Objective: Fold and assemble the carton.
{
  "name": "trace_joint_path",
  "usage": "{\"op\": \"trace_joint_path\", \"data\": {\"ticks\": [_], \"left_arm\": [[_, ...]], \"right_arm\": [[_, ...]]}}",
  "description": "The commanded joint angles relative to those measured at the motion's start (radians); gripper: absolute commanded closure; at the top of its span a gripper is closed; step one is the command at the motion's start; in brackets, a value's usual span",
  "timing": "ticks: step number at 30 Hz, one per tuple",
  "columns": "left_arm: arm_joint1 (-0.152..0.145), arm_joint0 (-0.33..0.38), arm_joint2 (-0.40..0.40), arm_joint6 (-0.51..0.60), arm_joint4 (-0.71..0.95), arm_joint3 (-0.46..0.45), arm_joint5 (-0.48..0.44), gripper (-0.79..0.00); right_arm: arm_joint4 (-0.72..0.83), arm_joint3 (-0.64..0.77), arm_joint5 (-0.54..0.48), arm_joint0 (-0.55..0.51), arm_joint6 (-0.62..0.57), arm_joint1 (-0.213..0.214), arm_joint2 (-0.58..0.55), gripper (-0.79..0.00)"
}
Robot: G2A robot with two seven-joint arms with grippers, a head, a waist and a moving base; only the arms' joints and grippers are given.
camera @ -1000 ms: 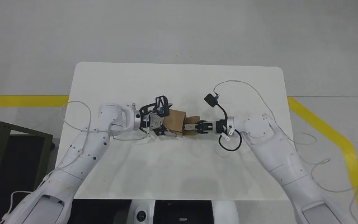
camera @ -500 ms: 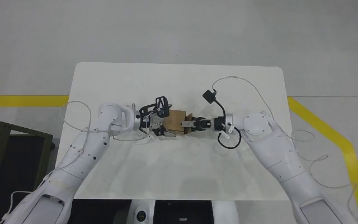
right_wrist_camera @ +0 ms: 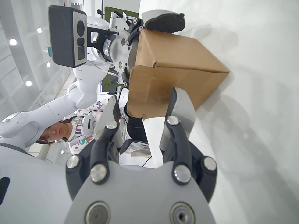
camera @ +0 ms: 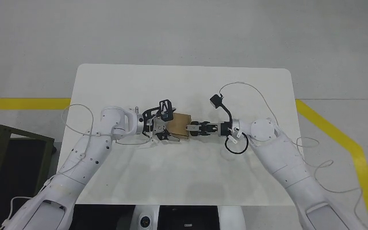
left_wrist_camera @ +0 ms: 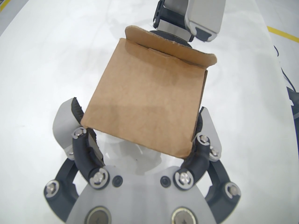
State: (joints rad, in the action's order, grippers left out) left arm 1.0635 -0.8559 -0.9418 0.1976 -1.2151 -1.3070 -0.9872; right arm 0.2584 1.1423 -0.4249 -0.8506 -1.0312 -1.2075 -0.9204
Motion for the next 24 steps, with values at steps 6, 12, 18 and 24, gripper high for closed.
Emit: {"op": "trace_joint_path", "data": {"ticks": [6,12,18,24], "left_arm": [[-0.001,-0.002,-0.002,0.002,0.000,0.001,-0.001,-0.785],[-0.001,-0.003,-0.002,0.005,0.002,0.000,-0.001,-0.785],[-0.002,-0.004,-0.003,0.009,0.006,0.000,-0.002,-0.785],[-0.002,-0.005,-0.004,0.010,0.006,-0.001,-0.002,-0.785]], "right_arm": [[0.008,-0.033,-0.013,0.000,0.000,-0.003,0.002,-0.286],[-0.023,-0.039,0.007,0.009,-0.002,-0.003,0.004,-0.265],[-0.083,-0.022,0.046,0.018,-0.006,0.004,-0.004,-0.243],[-0.127,0.018,0.087,0.018,-0.012,0.010,-0.012,-0.240]]}}
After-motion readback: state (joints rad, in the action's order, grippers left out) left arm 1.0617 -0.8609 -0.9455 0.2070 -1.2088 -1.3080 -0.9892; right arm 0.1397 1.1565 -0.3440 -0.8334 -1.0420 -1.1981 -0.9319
